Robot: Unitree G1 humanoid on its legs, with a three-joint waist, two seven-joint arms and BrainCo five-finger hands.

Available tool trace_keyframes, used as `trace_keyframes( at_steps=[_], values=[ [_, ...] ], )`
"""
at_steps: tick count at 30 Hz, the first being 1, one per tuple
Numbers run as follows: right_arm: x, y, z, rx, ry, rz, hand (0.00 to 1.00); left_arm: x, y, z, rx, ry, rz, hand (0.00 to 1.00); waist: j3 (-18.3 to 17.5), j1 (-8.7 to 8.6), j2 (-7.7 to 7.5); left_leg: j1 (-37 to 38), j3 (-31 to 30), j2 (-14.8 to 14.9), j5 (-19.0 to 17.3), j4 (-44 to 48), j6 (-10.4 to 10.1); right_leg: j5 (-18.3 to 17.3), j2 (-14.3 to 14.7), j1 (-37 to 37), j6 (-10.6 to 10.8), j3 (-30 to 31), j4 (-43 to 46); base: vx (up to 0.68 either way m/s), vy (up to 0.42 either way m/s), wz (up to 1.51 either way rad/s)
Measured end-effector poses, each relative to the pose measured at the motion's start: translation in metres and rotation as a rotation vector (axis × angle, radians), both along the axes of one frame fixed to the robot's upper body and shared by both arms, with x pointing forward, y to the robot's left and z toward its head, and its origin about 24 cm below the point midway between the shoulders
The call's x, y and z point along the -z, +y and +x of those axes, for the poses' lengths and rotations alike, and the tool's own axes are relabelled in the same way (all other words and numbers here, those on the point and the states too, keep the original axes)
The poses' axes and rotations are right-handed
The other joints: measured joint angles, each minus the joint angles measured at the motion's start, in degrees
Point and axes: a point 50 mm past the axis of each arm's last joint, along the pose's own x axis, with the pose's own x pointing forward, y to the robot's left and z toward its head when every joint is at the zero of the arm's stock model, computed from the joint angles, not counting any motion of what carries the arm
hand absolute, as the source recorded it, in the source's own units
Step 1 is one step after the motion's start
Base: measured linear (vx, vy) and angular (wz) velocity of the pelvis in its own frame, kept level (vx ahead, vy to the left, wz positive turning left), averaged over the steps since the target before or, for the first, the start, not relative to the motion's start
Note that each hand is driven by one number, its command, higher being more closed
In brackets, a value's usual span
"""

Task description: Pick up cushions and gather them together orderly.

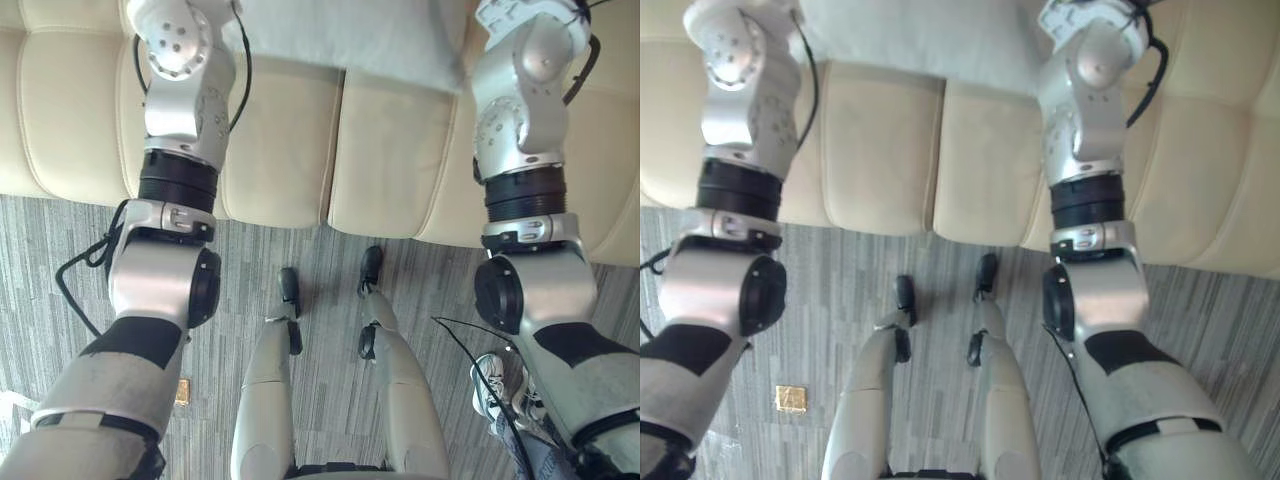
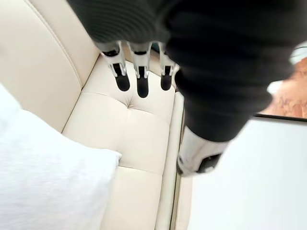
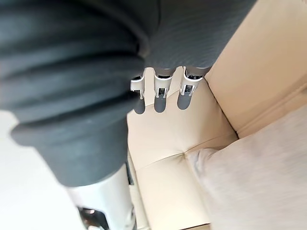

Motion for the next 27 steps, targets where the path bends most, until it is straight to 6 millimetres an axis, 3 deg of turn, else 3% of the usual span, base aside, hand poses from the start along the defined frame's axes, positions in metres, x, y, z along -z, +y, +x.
trace_keyframes(
  at_steps=[3, 7, 8, 9, 11, 12, 13, 16, 21, 22, 27],
  values=[
    [0.013, -0.015, -0.003, 0.009, -0.006, -0.014, 0.0, 0.005, 0.014, -0.007, 0.011, -0.039, -0.037, 0.0, 0.0, 0.2, -0.02, 2.8, 0.1, 0.0, 0.0, -0.8, 0.0, 0.0, 0.0, 2.6, 0.0, 0.1, -0.4, 0.0, 0.0, 0.0],
    [0.082, -0.055, -0.017, 0.066, 0.048, -0.035, 0.0, 0.058, 0.043, -0.021, -0.024, -0.047, -0.038, 0.0, -0.1, 0.74, -0.05, 7.8, -0.1, -0.2, 0.2, -3.3, -0.3, -0.9, 0.1, 7.7, 0.2, -0.1, -2.3, 0.02, -0.043, 0.06],
    [0.104, -0.065, -0.022, 0.088, 0.089, -0.026, 0.0, 0.077, 0.048, -0.024, -0.031, -0.02, -0.049, 0.0, -0.1, 0.71, -0.06, 9.0, -0.2, -0.3, 0.4, -3.9, -0.5, -0.9, 0.2, 8.8, 0.2, -0.2, -2.8, 0.05, -0.049, 0.1],
    [0.161, -0.086, -0.039, 0.132, 0.198, 0.004, 0.0, 0.129, 0.052, -0.033, -0.04, 0.058, -0.101, 0.0, -0.2, 1.21, -0.02, 12.2, -0.4, -0.4, 0.5, -5.5, -0.7, -1.4, 0.2, 11.6, 0.1, -0.8, -3.0, 0.08, -0.046, 0.1],
    [0.208, -0.098, -0.056, 0.165, 0.3, 0.054, 0.0, 0.175, 0.052, -0.04, -0.051, 0.166, -0.129, 0.0, -0.5, 1.18, -0.08, 14.8, -0.7, -0.5, 0.5, -7.1, -0.7, -2.2, 0.2, 13.9, 0.3, -1.5, -3.1, 0.07, -0.019, 0.15],
    [0.246, -0.102, -0.075, 0.191, 0.4, 0.07, 0.0, 0.217, 0.048, -0.05, -0.056, 0.282, -0.127, 0.0, -1.8, 1.13, -0.29, 16.4, -0.9, -0.7, 0.5, -8.4, -0.8, -2.8, 0.2, 15.3, 0.3, -1.8, -3.6, 0.06, -0.004, 0.17],
    [0.276, -0.102, -0.09, 0.201, 0.486, 0.069, 0.0, 0.253, 0.045, -0.063, -0.063, 0.385, -0.13, 0.0, -3.6, 1.12, -1.02, 17.4, -0.8, -1.1, 0.6, -9.6, -0.9, -3.7, 0.0, 16.1, 0.1, -1.9, -4.2, 0.06, -0.003, 0.12],
    [0.33, -0.092, -0.127, 0.194, 0.674, 0.028, 0.0, 0.329, 0.03, -0.098, -0.017, 0.647, -0.122, 0.0, -6.6, 1.21, -1.23, 20.8, -0.9, -1.1, 0.6, -11.6, -1.1, -4.5, 0.1, 19.1, 0.2, -2.3, -4.8, 0.08, 0.008, 0.08],
    [0.397, -0.075, -0.176, 0.138, 0.972, -0.031, 0.0, 0.41, 0.017, -0.15, 0.057, 0.988, -0.054, 0.0, -11.8, 1.27, -1.12, 27.7, -1.0, -0.7, -1.3, -12.5, -1.0, -7.1, 0.3, 26.1, 0.6, -3.4, -4.6, 0.08, 0.027, 0.05],
    [0.417, -0.07, -0.189, 0.109, 1.073, -0.032, 0.0, 0.431, 0.017, -0.165, 0.074, 1.088, -0.059, 0.0, -13.7, 1.31, -1.16, 29.2, -1.0, -0.7, -1.6, -12.9, -0.9, -7.6, 0.3, 27.6, 0.8, -3.6, -4.5, 0.09, 0.036, 0.04],
    [0.48, -0.046, -0.225, -0.037, 1.396, 0.004, 0.0, 0.49, 0.016, -0.208, 0.121, 1.394, -0.076, 0.0, -17.9, 1.3, -1.08, 33.9, -0.9, -0.7, -2.3, -13.8, -1.4, -9.7, 0.1, 31.3, 1.5, -3.8, -3.3, 0.07, 0.035, 0.02]
  ],
)
